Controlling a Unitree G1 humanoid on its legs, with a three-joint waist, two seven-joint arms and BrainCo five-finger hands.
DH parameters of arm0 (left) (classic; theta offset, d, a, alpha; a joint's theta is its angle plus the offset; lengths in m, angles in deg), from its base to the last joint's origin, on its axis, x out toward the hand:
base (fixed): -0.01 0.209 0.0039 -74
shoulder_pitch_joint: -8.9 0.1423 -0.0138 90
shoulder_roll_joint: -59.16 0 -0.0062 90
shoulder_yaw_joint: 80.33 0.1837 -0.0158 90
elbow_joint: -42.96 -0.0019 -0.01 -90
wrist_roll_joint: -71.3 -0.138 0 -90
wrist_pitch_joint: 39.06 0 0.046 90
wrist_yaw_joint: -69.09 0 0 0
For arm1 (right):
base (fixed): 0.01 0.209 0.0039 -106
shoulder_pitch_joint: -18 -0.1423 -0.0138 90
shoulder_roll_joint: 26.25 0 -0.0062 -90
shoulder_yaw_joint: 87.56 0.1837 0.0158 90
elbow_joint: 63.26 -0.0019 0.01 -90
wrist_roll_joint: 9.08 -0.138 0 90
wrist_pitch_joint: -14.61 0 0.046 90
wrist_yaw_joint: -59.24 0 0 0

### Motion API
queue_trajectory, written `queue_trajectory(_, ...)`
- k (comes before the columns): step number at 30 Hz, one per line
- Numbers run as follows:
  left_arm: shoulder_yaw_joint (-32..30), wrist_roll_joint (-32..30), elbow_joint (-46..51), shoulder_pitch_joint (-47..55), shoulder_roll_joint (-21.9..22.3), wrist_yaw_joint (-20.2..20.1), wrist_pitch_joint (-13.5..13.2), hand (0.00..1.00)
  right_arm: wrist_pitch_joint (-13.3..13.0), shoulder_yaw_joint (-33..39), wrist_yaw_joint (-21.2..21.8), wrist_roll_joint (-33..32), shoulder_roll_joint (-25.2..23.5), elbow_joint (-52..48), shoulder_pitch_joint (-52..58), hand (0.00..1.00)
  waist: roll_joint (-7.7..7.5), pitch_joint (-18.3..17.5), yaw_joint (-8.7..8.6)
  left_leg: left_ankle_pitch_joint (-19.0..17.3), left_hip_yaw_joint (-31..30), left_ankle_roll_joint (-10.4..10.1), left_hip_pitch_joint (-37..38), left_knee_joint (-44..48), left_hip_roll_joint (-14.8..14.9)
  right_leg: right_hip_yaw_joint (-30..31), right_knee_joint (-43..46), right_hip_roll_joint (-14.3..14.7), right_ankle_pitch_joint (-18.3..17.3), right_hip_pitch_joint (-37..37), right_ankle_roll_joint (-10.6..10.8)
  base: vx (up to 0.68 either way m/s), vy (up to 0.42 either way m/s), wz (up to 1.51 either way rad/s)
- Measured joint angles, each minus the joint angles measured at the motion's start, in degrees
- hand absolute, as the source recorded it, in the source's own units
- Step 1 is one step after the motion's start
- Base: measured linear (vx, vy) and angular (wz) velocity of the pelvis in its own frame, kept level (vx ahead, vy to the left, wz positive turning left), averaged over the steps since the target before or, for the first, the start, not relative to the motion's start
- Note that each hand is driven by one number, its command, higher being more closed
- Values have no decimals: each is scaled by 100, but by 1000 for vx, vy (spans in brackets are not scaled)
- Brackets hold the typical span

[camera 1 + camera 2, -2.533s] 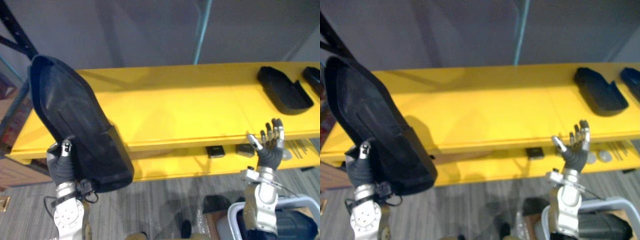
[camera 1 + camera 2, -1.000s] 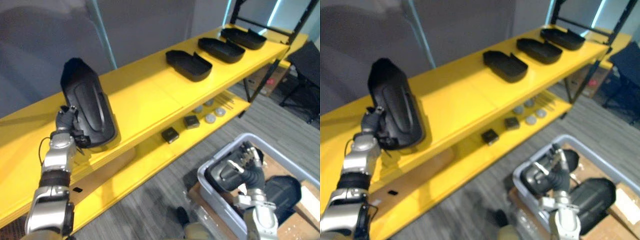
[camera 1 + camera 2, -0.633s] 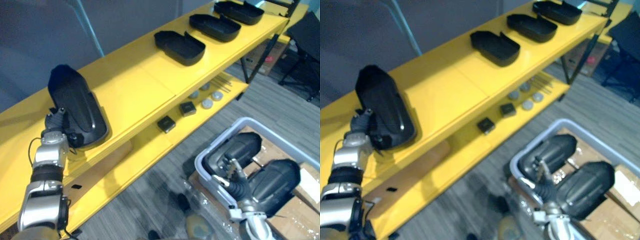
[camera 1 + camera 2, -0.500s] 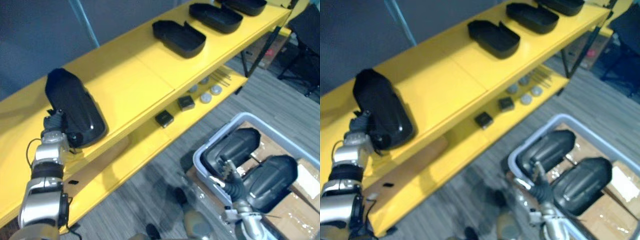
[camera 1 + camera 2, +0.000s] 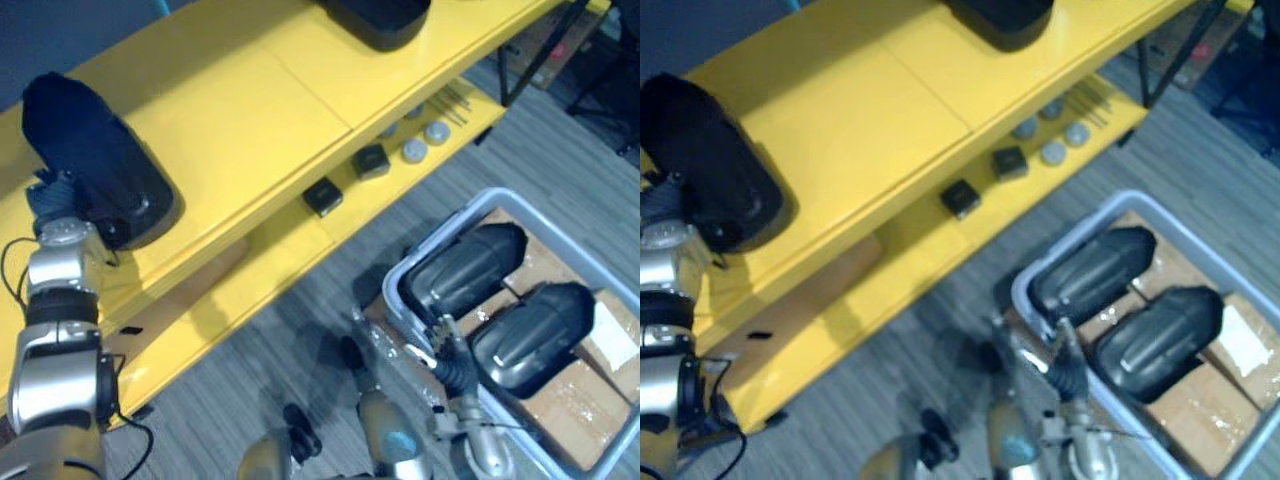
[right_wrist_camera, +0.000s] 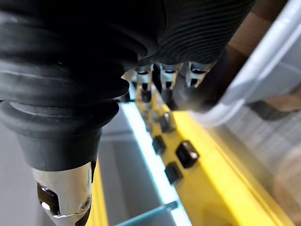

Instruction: Walk over and take plastic housings, then place them on the shelf

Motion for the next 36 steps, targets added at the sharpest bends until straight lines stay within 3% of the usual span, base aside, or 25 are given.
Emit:
queue_trajectory(10,99,-285,0,-43,-11,81,-97,0,-18,-221,-101,-17,-1,-1,2,0,23,18,14,-1,-19,1,-4,27,4,-1,180,21,-44,-78,-37,1,2,0)
queue_trajectory(15,241,-314,0,-48,-197,490,-136,0,-26,-321,-105,-20,-1,-1,15,0,25,19,-6,-5,-17,-2,-3,82,24,0,200,29,-49,-68,-42,-13,-6,-1)
queue_trajectory(20,258,-530,14,-183,-390,1107,-393,0,-95,-338,-100,-111,0,-1,76,0,31,22,-9,-6,-58,-4,24,107,40,-24,205,39,-49,-15,-44,-1,-7,2)
queue_trajectory(26,257,-774,211,-204,-707,1792,-912,0,-373,-439,-117,-93,-24,-24,227,0,68,0,-10,4,-109,-19,258,-56,46,-97,107,50,-67,237,-69,32,-12,4)
queue_trajectory(27,257,-908,261,-202,-767,1844,-1142,0,-439,-431,-172,-59,-23,-24,251,0,97,-25,-5,22,-156,-39,337,-122,35,-152,38,40,-67,337,-69,63,-15,13)
queue_trajectory(31,240,-947,519,-3,-842,1963,-1649,0,-537,-370,-387,144,-43,-24,235,0,211,-249,36,73,-226,-85,500,-321,29,-220,-18,61,-63,472,-61,101,-17,10)
queue_trajectory(36,1,-851,1279,897,-680,1931,-2535,0,-794,55,-1116,402,-83,-24,2,0,283,-674,164,245,-381,-115,898,-749,-6,-334,-24,90,-173,736,-63,96,-18,7)
